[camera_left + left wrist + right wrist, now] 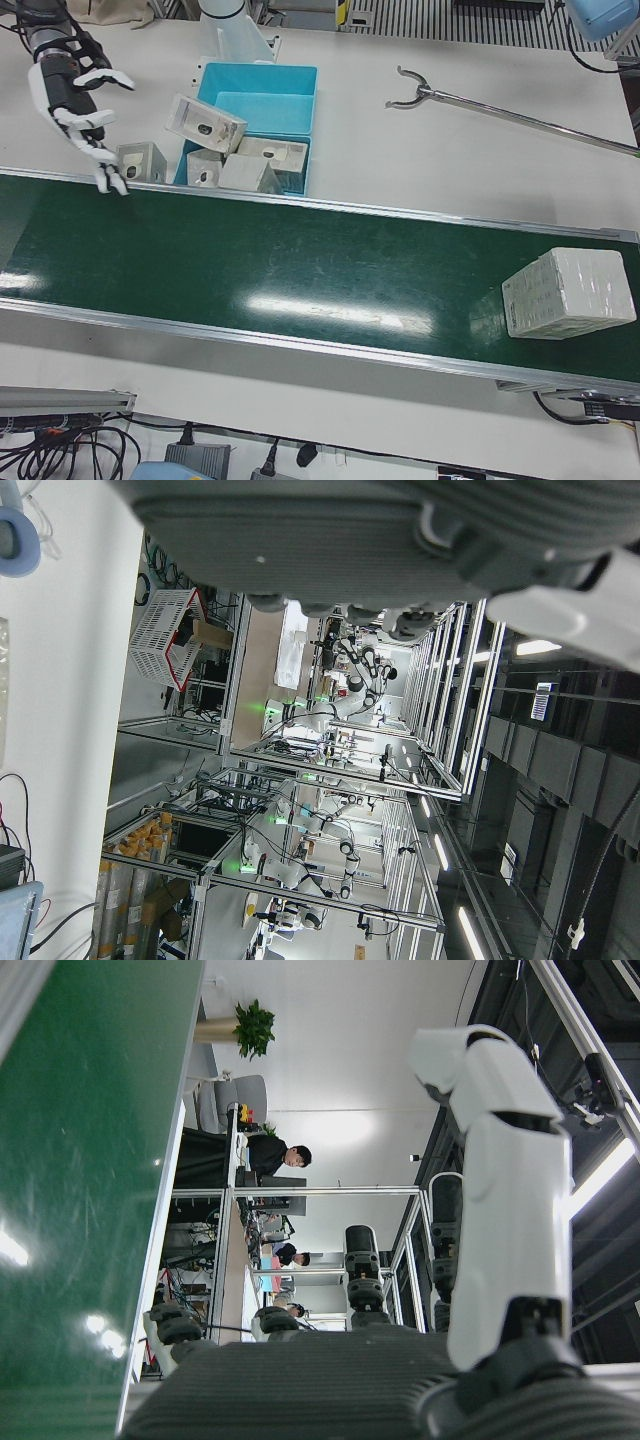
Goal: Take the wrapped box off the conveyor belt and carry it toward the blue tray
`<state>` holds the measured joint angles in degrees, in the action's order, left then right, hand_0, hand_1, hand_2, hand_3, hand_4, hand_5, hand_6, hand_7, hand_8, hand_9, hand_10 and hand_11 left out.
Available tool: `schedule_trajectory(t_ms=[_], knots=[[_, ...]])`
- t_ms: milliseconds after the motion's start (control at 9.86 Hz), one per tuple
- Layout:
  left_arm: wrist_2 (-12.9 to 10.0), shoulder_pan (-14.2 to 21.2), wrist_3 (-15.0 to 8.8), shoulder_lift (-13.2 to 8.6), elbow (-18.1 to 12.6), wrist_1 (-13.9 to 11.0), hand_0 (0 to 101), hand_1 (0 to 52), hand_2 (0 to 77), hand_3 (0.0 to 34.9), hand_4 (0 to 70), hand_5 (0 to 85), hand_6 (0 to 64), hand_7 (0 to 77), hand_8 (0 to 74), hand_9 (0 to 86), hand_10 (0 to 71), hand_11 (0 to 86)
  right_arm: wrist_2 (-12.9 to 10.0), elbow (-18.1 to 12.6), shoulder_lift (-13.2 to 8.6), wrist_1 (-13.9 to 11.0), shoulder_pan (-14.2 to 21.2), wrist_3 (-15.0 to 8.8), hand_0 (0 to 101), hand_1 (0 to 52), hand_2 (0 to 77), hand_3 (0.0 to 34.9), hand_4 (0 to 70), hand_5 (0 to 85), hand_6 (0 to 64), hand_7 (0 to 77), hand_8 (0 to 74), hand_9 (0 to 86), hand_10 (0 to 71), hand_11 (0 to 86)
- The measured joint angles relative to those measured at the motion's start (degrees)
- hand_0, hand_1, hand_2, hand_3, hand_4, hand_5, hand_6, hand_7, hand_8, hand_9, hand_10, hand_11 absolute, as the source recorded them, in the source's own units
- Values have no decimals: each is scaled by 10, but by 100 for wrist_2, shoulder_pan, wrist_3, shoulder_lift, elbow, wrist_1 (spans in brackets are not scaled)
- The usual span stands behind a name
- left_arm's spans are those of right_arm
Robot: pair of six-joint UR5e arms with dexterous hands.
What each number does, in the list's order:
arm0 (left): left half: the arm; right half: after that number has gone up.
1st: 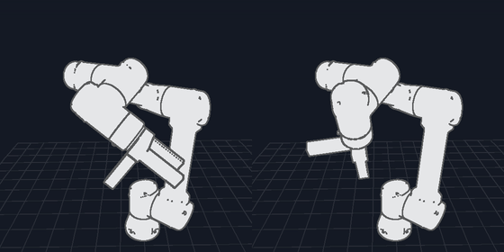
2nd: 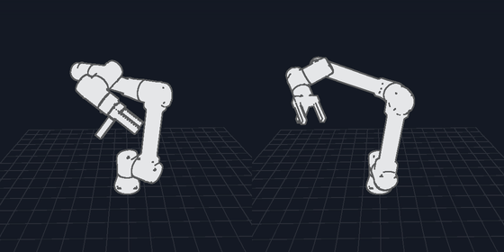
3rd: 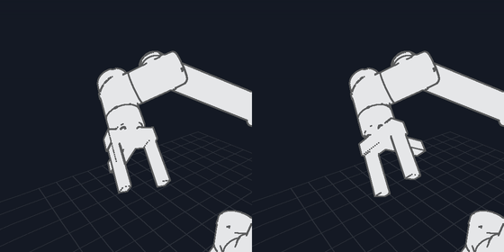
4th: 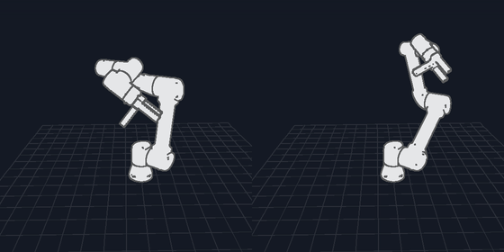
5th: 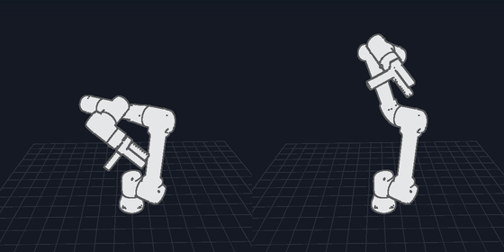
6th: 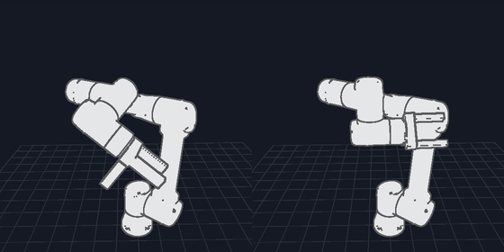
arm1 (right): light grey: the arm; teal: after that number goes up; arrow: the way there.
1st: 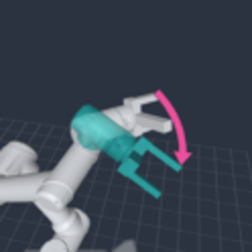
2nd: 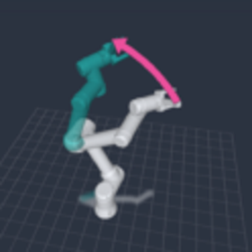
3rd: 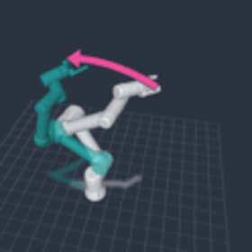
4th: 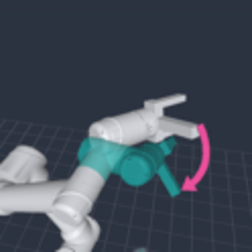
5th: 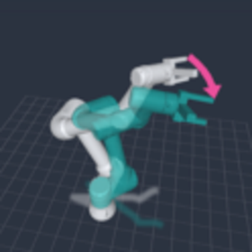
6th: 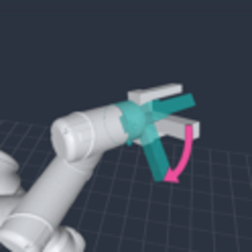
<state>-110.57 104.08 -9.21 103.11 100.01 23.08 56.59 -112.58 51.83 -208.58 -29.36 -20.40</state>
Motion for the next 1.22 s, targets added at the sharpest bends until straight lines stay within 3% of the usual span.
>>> schedule_trajectory(t_ms=[406,609,710,913,1014,1116,1217], knots=[[0,0,0,0,0,0,0,0,5,0,0,5,0,5,5,0,5,0,278,38,403,14,-1067,50,483,202,333,306,240,305,11,207,0,22,38,60],[0,0,0,0,0,0,0,0,5,0,0,5,0,5,5,0,5,0,310,40,571,-60,-1343,138,483,202,333,306,240,305,11,207,0,22,11,65],[0,0,0,0,0,0,0,0,5,0,0,5,0,5,5,0,5,0,314,53,630,-121,-1437,193,490,218,349,305,224,289,0,202,0,22,11,27],[0,0,0,0,0,0,0,0,11,0,0,5,0,5,5,5,5,0,317,78,759,-177,-1561,301,490,191,316,305,213,262,0,180,0,22,5,22],[0,0,0,0,0,0,0,0,11,0,0,5,0,5,0,5,0,0,318,85,813,-185,-1596,342,469,115,180,307,191,262,0,175,0,22,5,16],[0,0,0,0,0,0,0,0,5,0,0,5,0,5,5,5,5,0,318,85,873,-187,-1609,385,449,93,98,306,169,245,0,175,0,22,5,16],[0,0,0,0,0,0,0,0,5,0,0,5,0,5,5,5,5,0,318,83,915,-188,-1607,414,449,93,98,306,169,245,0,175,0,22,5,16]])
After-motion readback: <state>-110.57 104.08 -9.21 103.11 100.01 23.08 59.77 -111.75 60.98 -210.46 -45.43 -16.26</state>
